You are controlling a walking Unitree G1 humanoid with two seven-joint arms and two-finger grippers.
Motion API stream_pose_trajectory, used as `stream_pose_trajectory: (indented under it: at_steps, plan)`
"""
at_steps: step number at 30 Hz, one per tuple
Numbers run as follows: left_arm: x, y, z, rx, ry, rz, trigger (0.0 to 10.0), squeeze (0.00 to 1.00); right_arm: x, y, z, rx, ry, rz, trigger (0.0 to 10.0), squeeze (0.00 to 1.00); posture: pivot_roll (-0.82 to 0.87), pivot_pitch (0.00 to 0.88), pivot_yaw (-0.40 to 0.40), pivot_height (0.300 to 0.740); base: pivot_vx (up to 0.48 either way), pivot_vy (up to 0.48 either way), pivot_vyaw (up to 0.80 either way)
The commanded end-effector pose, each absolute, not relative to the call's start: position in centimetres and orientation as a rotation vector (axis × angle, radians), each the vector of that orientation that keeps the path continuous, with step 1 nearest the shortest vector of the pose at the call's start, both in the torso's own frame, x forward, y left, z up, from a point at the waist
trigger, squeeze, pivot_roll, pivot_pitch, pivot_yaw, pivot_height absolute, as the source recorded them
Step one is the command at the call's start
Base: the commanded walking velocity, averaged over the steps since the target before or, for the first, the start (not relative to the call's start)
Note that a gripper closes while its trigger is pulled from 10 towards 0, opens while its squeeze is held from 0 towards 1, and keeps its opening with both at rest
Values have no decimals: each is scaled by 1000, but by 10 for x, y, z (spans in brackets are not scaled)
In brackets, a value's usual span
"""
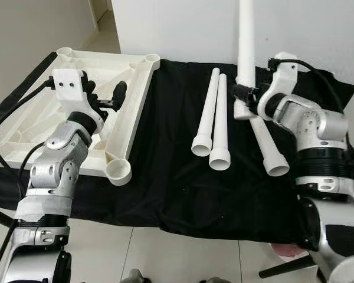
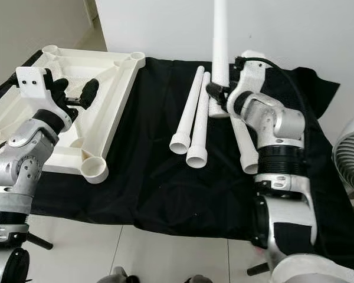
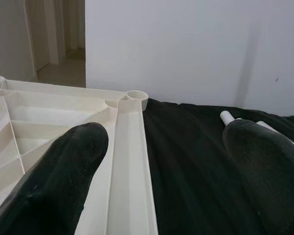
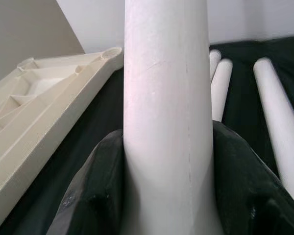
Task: Building children table
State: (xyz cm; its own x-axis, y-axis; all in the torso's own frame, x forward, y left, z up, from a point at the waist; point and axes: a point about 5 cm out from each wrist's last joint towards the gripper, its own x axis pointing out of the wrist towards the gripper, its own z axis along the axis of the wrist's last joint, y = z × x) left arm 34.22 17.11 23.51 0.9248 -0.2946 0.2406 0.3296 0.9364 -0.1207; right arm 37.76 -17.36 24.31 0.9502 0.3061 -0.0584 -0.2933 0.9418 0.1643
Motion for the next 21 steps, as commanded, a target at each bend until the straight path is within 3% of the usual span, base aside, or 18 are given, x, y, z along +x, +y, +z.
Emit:
stream_pose_trajectory:
  at_steps: [1,5,6,7,14,17,21]
  plan:
    - [338,156,241,-147,-243,-577,10000,1000,376,-168,244,124,5,330,10000,0,-86,33,54,740,0,0,0]
    - [338,147,247,-170,-239,-632,10000,1000,372,-160,236,112,-65,364,10000,0,-80,33,54,740,0,0,0]
    - [337,141,250,-175,-235,-682,10000,851,368,-155,234,96,-99,402,10000,0,-75,34,55,740,0,0,0]
    - [335,134,253,-195,-220,-743,10000,0,363,-149,232,93,-138,473,10000,0,-75,34,55,740,0,0,0]
    - [328,118,260,-246,-174,-915,10000,0,352,-135,228,106,-212,604,10000,0,-72,35,57,740,0,0,0]
    - [320,103,272,-281,-145,-1091,10000,0,339,-123,223,106,-259,730,10000,0,-73,43,53,740,0,0,0]
    - [319,98,280,-313,-148,-1132,10000,0,335,-119,220,98,-269,767,10000,0,-74,44,51,740,0,0,0]
